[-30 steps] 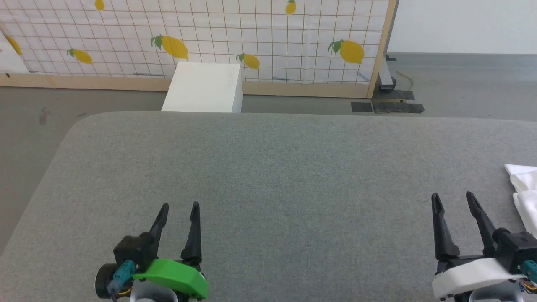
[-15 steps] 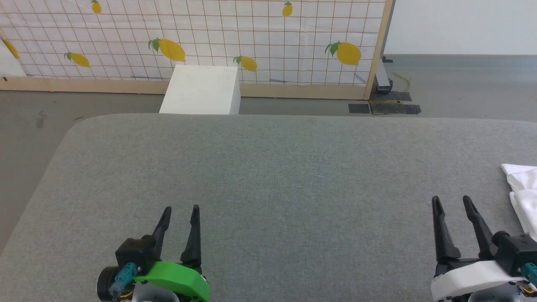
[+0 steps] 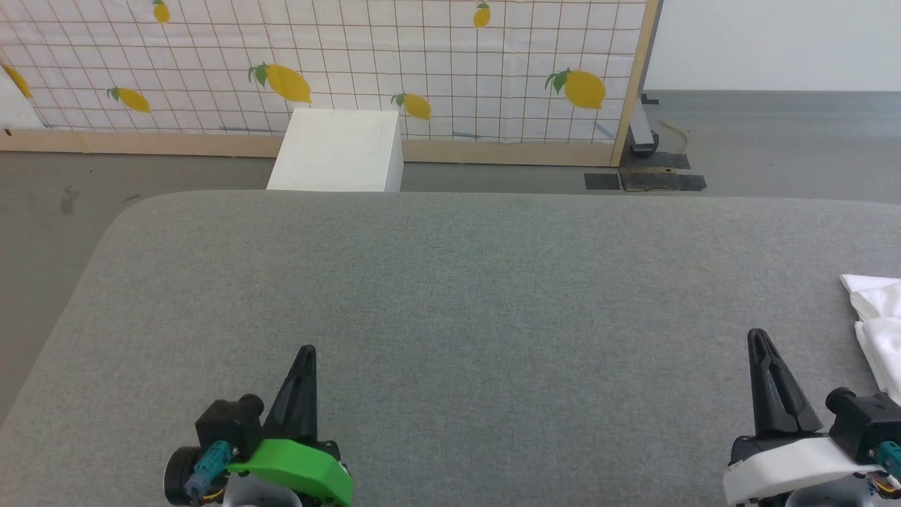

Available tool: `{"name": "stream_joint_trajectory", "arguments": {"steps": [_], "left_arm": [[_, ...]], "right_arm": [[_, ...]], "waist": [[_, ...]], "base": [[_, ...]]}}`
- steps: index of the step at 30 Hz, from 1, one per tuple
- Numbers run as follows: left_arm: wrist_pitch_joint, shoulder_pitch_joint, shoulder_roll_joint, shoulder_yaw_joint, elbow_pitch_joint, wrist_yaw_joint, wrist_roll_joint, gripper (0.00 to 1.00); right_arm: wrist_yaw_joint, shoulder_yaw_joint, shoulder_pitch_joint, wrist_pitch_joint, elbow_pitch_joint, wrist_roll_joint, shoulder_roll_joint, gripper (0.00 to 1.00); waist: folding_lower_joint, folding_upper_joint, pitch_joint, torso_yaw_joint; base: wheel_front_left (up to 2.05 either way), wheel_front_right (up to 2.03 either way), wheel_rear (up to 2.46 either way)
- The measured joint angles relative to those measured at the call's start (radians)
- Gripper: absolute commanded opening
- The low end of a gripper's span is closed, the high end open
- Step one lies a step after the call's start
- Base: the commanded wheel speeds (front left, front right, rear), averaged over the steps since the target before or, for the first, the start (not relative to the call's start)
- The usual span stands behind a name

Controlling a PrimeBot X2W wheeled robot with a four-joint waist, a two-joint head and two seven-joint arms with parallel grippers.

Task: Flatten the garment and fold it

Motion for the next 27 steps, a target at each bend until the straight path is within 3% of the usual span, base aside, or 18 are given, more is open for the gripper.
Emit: {"name": "stream_joint_trajectory", "arguments": {"steps": [27], "left_arm": [[0.060, 0.000, 0.000, 0.024, -0.044, 0.010, 0.044, 0.00]], "right_arm": [[0.000, 0.021, -0.005, 0.037, -0.001, -0.022, 0.000, 0.00]], "waist": [[0.0000, 0.0000, 0.009, -0.004]], "base": [[0.00, 0.00, 0.00]]}}
